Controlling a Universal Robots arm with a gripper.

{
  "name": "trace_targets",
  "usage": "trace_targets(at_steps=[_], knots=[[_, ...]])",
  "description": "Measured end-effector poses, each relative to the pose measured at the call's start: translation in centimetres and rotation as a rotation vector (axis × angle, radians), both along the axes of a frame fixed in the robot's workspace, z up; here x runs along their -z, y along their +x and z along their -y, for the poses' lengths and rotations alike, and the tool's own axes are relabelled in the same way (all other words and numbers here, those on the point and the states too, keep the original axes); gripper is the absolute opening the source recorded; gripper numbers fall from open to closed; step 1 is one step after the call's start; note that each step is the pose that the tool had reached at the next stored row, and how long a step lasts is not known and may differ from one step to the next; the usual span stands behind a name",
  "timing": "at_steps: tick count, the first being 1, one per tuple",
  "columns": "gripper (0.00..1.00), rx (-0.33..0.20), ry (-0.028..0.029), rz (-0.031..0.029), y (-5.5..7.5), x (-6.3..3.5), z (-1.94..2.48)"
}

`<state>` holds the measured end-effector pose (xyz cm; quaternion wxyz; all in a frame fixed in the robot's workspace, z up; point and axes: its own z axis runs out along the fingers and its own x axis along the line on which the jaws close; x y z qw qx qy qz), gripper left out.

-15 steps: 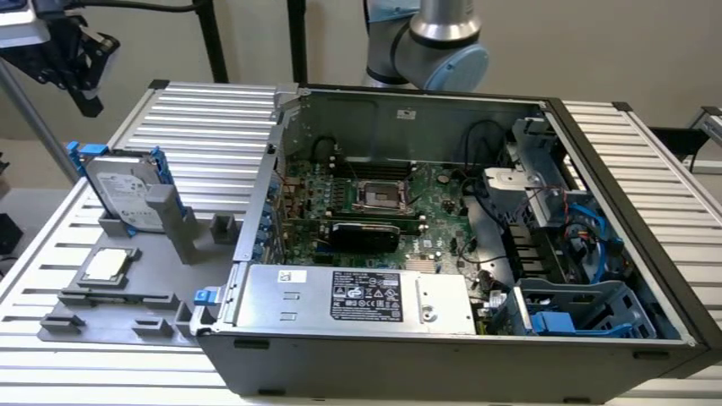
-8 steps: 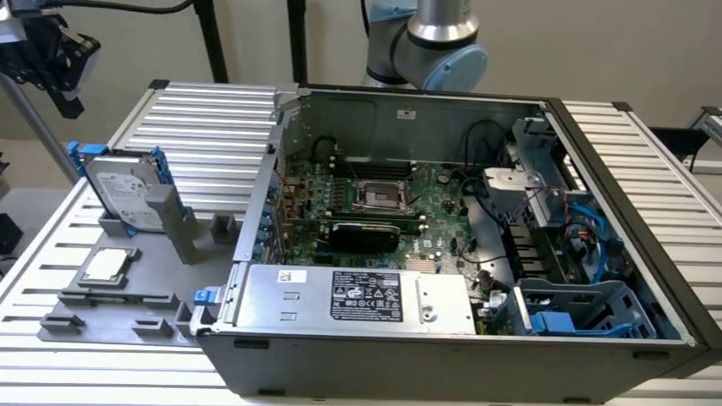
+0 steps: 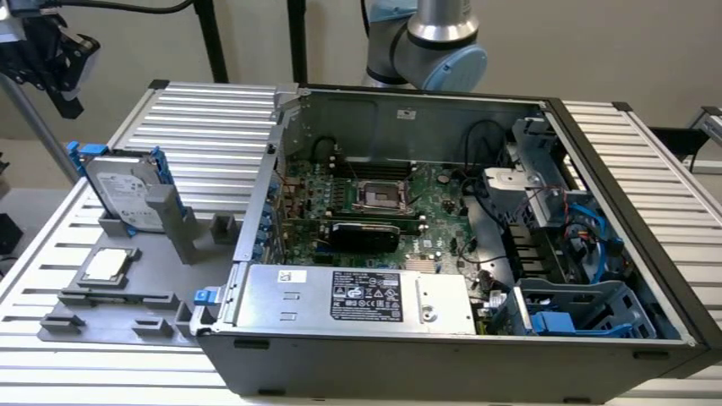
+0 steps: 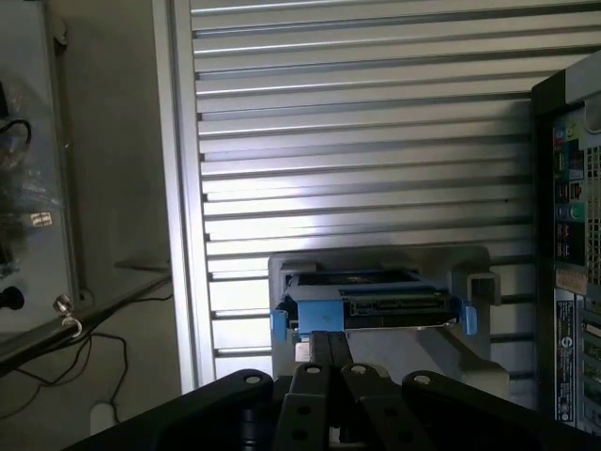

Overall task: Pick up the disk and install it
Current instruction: 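Pick up the disk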

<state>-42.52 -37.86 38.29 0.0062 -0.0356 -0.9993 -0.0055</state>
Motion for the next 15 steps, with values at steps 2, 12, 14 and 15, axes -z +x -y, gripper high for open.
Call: trace_targets(at_steps=[2,12,14,15], knots=[[0.11,0.0,0.0,0.0,0.0,0.0,0.0],[0.11,-0.069,0.0001,0.0001,0.0,0.01,0.0],[0.11,-0.105,0.0,0.0001,0.0,0.01,0.0],[0.11,-0.123,0.0,0.0001,0.0,0.02,0.0]])
